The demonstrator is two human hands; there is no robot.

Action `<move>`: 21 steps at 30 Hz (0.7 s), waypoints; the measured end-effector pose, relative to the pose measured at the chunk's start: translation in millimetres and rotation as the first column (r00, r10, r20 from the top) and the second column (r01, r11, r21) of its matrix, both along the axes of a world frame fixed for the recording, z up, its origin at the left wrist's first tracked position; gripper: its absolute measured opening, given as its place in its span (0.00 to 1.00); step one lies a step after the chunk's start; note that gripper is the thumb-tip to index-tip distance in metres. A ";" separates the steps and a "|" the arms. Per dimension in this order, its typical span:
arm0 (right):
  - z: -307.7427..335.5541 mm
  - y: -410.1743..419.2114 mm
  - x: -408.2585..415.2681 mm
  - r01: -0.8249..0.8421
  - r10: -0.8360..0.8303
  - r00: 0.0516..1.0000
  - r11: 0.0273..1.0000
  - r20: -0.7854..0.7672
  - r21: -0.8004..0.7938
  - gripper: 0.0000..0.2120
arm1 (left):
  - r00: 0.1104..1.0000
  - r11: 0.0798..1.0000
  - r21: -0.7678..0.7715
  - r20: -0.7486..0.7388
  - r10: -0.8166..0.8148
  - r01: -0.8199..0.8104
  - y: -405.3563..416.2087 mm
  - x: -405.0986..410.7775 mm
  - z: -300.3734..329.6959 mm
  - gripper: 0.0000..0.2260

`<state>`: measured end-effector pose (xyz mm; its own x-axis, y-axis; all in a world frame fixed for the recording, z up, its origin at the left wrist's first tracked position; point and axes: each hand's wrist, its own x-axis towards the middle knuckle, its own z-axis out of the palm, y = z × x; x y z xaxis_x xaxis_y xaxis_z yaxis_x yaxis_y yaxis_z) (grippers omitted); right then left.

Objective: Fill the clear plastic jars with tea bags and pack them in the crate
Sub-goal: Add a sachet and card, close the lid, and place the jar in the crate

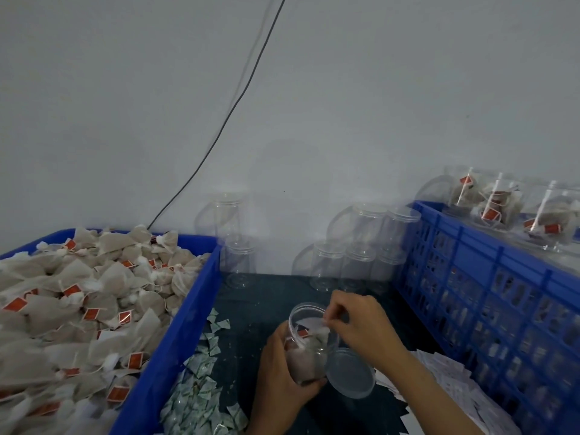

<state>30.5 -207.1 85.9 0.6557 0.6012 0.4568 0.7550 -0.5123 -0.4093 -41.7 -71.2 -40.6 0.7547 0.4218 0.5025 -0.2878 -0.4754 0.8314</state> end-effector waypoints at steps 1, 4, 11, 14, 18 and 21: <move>1.0 -8.4 1.1 0.005 0.007 0.997 0.987 -0.074 0.158 0.11 | 1.000 1.000 -0.006 0.003 0.006 -0.006 0.6 -0.3 -0.3 0.44; -0.2 -41.5 12.6 0.148 -0.078 0.982 0.887 -0.175 0.437 0.10 | 1.000 0.999 -0.042 0.008 0.023 -0.022 2.2 1.5 -2.5 0.44; -45.8 -106.1 34.9 0.394 -0.394 0.915 0.919 0.088 0.015 0.07 | 0.998 0.995 -0.082 -0.031 0.053 -0.055 0.8 3.1 -2.6 0.46; -66.7 -105.2 38.6 0.348 -0.340 0.935 0.838 0.097 -0.419 0.07 | 0.998 0.995 -0.079 -0.029 0.054 -0.056 0.4 2.5 -1.9 0.46; -78.4 -101.9 40.4 0.296 -0.378 0.923 0.809 -0.065 -0.508 0.08 | 0.999 0.995 -0.087 -0.022 0.049 -0.050 0.7 0.7 -2.6 0.46; -74.6 -105.7 43.9 0.245 -0.350 0.928 0.832 -0.128 -0.498 0.09 | 0.998 0.994 -0.092 -0.021 0.057 -0.058 0.8 1.1 -3.2 0.45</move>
<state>74.4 -312.8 11.3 0.8840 0.4674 0.0088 0.4602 -0.8666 -0.1930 -40.6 -70.4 -43.8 0.7365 0.5088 0.4458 -0.2470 -0.4112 0.8775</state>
